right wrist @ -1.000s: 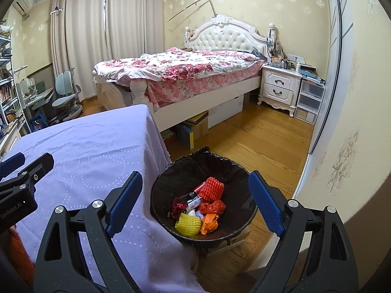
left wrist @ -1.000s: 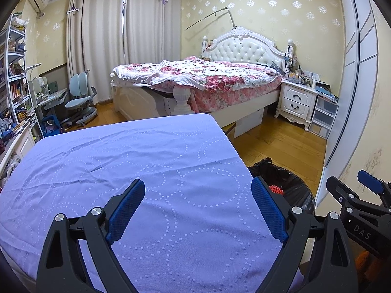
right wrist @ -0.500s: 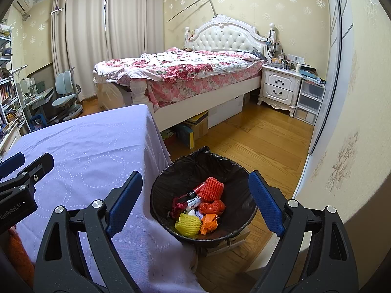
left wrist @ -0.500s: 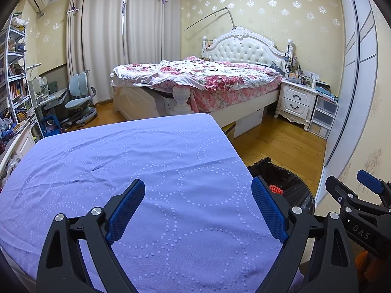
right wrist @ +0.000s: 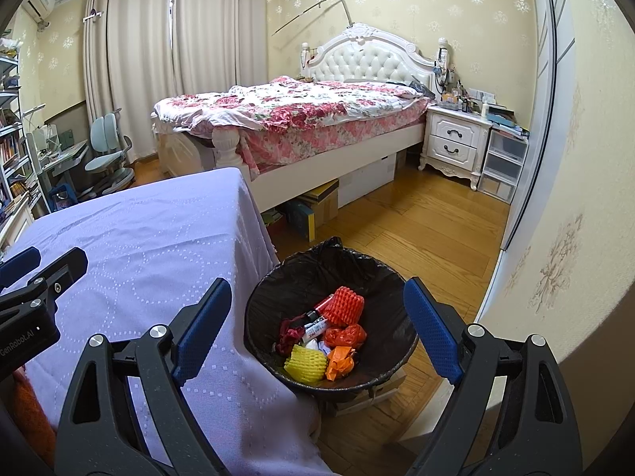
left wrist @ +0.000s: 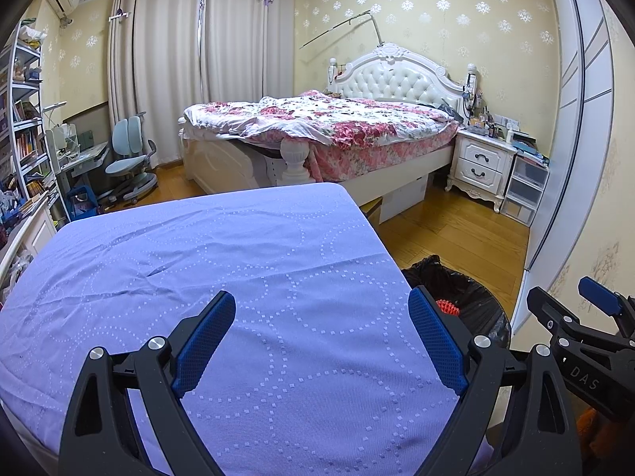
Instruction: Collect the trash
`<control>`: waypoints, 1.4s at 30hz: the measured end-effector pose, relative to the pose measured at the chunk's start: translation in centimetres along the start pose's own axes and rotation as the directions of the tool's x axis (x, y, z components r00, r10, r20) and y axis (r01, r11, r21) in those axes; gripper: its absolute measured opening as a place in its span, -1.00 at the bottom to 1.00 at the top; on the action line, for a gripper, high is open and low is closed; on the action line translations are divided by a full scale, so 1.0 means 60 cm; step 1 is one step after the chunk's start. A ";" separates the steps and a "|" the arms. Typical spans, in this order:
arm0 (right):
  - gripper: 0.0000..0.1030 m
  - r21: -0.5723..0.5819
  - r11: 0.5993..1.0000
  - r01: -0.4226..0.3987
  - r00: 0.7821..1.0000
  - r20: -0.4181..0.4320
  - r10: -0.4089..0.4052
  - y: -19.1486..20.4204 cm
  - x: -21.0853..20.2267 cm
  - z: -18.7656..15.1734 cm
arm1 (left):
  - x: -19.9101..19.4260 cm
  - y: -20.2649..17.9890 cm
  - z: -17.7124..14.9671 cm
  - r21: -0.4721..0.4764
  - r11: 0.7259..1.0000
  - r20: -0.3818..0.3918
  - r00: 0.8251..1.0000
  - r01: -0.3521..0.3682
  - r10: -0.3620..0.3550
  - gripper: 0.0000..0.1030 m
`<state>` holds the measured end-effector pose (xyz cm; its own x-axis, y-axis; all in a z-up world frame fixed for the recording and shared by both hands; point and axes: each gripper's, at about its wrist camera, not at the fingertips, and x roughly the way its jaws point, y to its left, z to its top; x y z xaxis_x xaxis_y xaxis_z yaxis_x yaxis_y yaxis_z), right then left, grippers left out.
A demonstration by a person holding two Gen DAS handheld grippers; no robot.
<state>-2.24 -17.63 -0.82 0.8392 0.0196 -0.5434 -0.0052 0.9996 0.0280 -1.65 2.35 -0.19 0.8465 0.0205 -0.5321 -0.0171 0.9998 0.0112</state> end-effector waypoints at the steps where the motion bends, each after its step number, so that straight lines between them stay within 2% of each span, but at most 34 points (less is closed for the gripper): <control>1: 0.68 0.000 1.000 0.000 1.000 0.000 0.000 0.000 0.000 0.000 | 0.000 0.000 0.000 0.000 1.000 -0.001 1.000 0.001 -0.001 0.72; 35: 0.68 -0.004 1.000 0.000 1.000 -0.001 0.000 0.002 0.000 0.001 | -0.006 -0.012 -0.014 0.005 1.000 0.003 1.000 -0.008 0.008 0.72; 42: 0.68 -0.005 1.000 0.000 1.000 -0.001 0.000 0.003 0.000 0.001 | -0.004 -0.011 -0.013 -0.015 1.000 -0.009 1.000 0.010 -0.010 0.72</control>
<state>-2.21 -17.47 -0.76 0.8385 0.0198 -0.5446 -0.0081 0.9997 0.0239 -2.27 1.65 -0.69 0.8416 0.0103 -0.5400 -0.0165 0.9998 -0.0066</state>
